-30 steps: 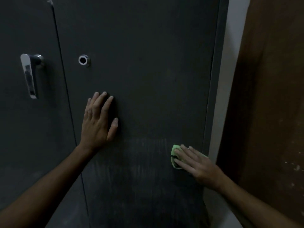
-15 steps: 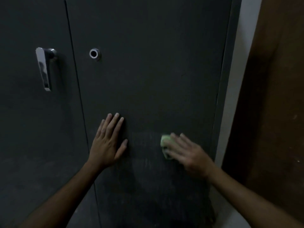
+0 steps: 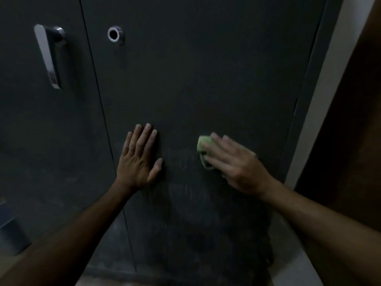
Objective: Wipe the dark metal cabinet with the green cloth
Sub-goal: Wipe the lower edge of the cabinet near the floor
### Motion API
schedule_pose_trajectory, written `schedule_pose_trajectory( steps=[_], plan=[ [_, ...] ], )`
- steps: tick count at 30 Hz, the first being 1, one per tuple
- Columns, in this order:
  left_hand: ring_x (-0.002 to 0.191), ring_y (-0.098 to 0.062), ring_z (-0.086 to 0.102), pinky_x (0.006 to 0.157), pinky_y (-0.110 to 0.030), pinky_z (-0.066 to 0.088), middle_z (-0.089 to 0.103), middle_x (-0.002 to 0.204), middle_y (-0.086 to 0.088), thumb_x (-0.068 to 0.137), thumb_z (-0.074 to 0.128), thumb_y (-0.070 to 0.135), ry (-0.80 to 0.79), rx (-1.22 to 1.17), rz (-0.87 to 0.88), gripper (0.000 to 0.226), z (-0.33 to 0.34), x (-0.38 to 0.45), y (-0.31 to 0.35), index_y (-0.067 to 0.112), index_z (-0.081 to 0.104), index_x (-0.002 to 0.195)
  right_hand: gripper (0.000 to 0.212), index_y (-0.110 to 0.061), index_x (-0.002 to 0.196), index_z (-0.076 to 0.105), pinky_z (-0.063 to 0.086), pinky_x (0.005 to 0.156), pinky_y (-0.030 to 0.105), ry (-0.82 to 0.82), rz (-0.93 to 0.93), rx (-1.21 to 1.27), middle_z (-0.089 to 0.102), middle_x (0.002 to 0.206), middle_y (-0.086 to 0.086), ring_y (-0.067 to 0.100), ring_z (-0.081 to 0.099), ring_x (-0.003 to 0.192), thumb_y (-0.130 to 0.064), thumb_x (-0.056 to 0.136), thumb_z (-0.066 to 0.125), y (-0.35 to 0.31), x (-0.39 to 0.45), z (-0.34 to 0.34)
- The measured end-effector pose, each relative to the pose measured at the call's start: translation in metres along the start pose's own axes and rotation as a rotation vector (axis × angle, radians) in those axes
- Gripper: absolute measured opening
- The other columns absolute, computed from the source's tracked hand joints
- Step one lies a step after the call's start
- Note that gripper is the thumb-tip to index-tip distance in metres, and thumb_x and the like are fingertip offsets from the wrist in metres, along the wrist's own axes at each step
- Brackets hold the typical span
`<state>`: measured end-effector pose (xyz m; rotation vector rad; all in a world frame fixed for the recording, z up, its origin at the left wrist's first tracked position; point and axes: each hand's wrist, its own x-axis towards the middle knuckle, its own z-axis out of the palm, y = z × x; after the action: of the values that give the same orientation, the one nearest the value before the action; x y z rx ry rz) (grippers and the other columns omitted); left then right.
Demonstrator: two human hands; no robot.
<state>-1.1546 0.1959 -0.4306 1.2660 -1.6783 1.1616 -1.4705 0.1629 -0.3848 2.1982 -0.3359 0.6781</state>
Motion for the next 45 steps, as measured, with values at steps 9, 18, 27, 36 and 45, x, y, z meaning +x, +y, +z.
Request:
schedule_pose_trajectory(
  steps=[9,18,27,36,45],
  plan=[
    [0.153,-0.033,0.015,0.124,-0.05,0.017,0.021,0.163,-0.016,0.097,0.05,0.039,-0.047,-0.049,-0.014,0.07,-0.019,-0.001,0.007,0.003,0.03,0.154,0.039,-0.015,0.118,0.073,0.046,0.106,0.046,0.023,-0.059,0.021,0.056,0.141,0.006,0.033,0.051,0.132,-0.01,0.1,0.039,-0.055,-0.01,0.022],
    [0.15,-0.033,0.024,0.121,-0.051,0.022,0.033,0.156,-0.019,0.097,0.05,0.034,0.092,-0.169,-0.102,0.06,0.003,-0.026,0.034,0.003,0.041,0.147,0.043,-0.016,0.132,0.064,0.044,0.097,0.038,0.314,0.241,0.019,0.049,0.149,-0.001,0.025,0.047,0.12,-0.005,0.09,0.06,-0.096,0.0,0.062],
    [0.147,-0.036,0.029,0.119,-0.056,0.023,0.037,0.151,-0.019,0.091,0.058,0.032,0.207,-0.299,-0.114,0.06,0.033,-0.054,0.064,0.002,0.046,0.142,0.05,-0.019,0.13,0.063,0.041,0.101,0.037,0.618,0.821,-0.036,0.042,0.139,0.014,0.032,0.048,0.118,-0.013,0.08,0.066,-0.052,-0.029,0.051],
    [0.15,-0.03,0.025,0.122,-0.05,0.018,0.037,0.153,-0.016,0.093,0.055,0.035,0.186,-0.304,-0.023,0.059,0.048,-0.086,0.08,0.006,0.045,0.144,0.041,-0.015,0.126,0.058,0.043,0.096,0.046,0.564,1.019,-0.218,0.047,0.127,0.022,0.038,0.05,0.114,-0.015,0.085,0.059,-0.082,-0.133,0.071],
    [0.151,-0.032,0.024,0.123,-0.049,0.015,0.036,0.155,-0.017,0.092,0.054,0.037,0.153,-0.27,0.022,0.064,0.055,-0.095,0.08,0.006,0.044,0.146,0.048,-0.021,0.127,0.049,0.042,0.087,0.045,0.276,0.725,-0.163,0.038,0.129,0.014,0.034,0.044,0.11,-0.023,0.08,0.054,-0.122,-0.164,0.092]
  ],
)
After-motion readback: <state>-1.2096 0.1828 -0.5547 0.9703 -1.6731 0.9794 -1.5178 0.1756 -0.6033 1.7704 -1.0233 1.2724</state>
